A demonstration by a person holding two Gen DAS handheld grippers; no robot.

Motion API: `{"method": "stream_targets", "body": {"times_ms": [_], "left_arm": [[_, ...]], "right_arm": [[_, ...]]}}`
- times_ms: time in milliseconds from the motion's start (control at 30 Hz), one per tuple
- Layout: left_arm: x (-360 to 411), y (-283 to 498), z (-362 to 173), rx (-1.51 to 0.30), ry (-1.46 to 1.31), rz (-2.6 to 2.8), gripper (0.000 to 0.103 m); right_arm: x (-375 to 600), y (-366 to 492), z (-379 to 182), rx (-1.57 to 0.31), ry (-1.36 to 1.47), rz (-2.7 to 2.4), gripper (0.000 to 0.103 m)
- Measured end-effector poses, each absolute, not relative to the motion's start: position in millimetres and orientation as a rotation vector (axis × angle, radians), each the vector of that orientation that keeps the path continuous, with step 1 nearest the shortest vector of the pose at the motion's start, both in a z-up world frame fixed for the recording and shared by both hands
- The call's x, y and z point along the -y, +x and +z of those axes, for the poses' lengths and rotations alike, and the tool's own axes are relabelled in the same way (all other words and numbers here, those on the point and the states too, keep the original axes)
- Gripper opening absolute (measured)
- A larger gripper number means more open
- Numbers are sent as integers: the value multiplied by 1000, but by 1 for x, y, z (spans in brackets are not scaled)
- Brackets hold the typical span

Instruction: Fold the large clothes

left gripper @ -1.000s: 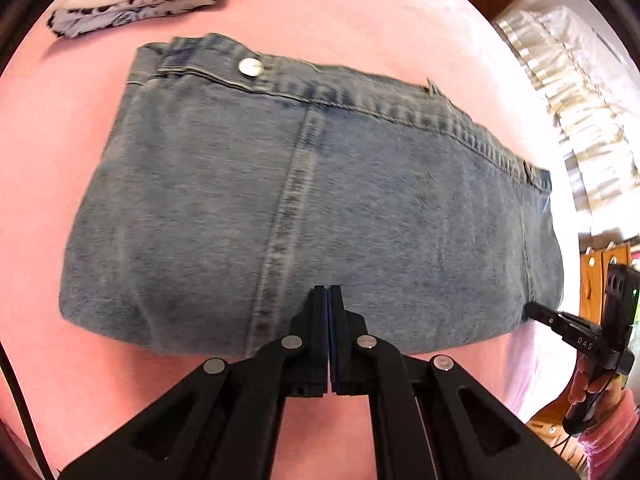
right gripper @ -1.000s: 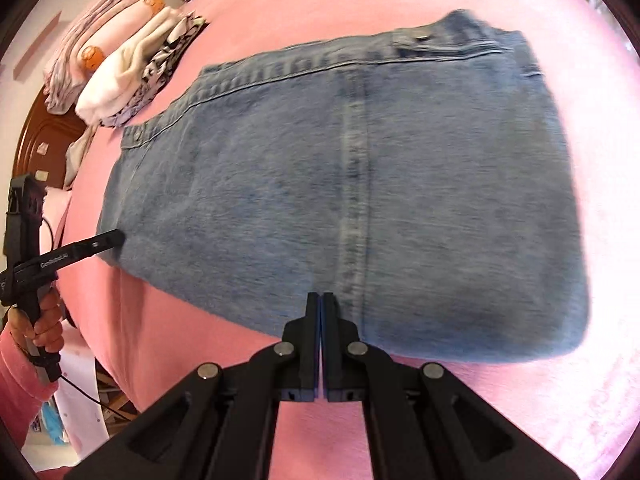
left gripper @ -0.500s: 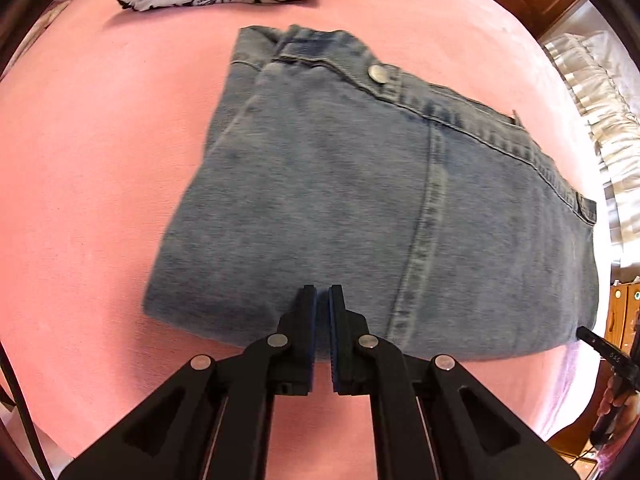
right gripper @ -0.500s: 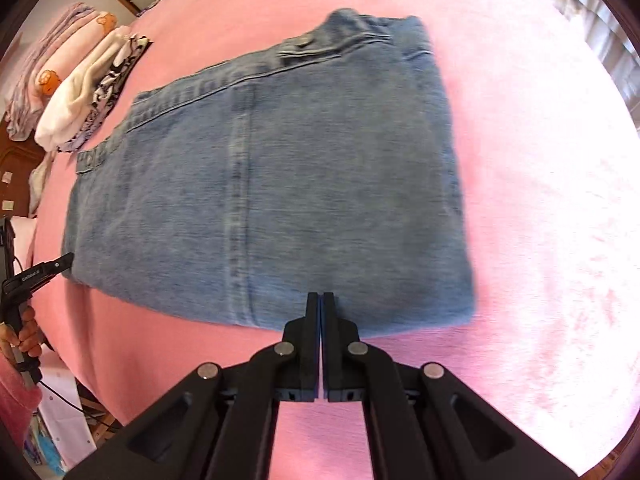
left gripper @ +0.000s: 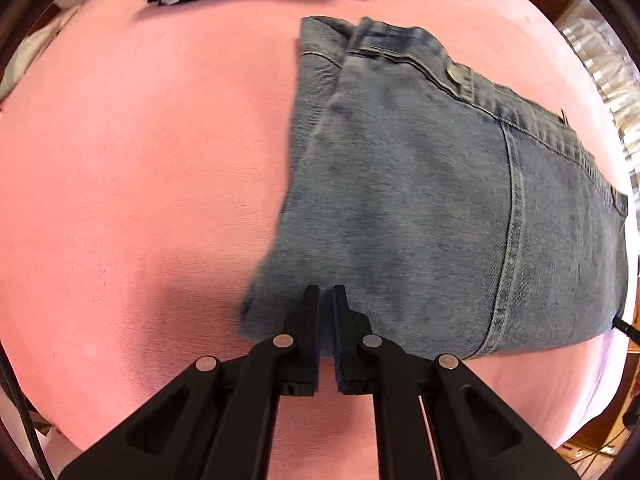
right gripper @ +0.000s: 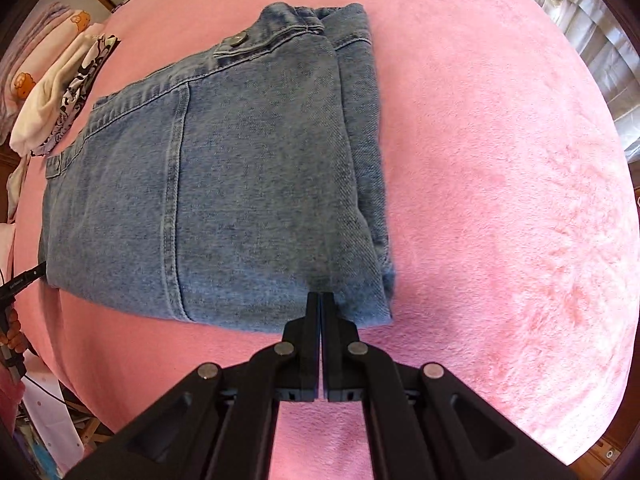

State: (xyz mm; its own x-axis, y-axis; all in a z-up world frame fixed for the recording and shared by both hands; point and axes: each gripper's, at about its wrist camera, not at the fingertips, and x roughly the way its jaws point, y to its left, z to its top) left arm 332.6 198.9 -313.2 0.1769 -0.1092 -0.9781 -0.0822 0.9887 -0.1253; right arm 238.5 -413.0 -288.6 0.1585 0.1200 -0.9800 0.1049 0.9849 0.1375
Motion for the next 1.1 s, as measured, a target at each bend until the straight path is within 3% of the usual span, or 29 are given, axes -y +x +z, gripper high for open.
{"method": "stream_targets", "body": {"times_ms": [300, 467, 500, 567, 667, 767, 833, 967, 1100], "left_arm": [[-210, 341, -295, -1365, -124, 95, 7], [-210, 341, -278, -1342, -205, 99, 36], [-211, 340, -275, -1343, -221, 103, 41], [-214, 337, -269, -1342, -253, 107, 60], [-194, 332, -265, -1345, -297, 128, 71], [-184, 325, -267, -1362, -373, 161, 78], [-178, 311, -269, -1370, -440, 189, 78], [-186, 287, -283, -1377, -567, 259, 80], [-201, 277, -300, -1358, -727, 317, 80]], "right_arm": [[423, 236, -273, -1421, 183, -73, 0], [417, 241, -245, -1360, 237, -91, 0], [413, 242, -240, -1347, 243, -86, 4], [400, 250, -228, -1322, 253, -75, 4], [383, 261, -218, -1296, 264, -32, 8], [359, 271, -212, -1275, 286, 12, 21], [347, 277, -210, -1266, 297, 36, 32], [307, 289, -207, -1260, 295, 92, 33], [274, 297, -209, -1255, 303, 136, 43]]}}
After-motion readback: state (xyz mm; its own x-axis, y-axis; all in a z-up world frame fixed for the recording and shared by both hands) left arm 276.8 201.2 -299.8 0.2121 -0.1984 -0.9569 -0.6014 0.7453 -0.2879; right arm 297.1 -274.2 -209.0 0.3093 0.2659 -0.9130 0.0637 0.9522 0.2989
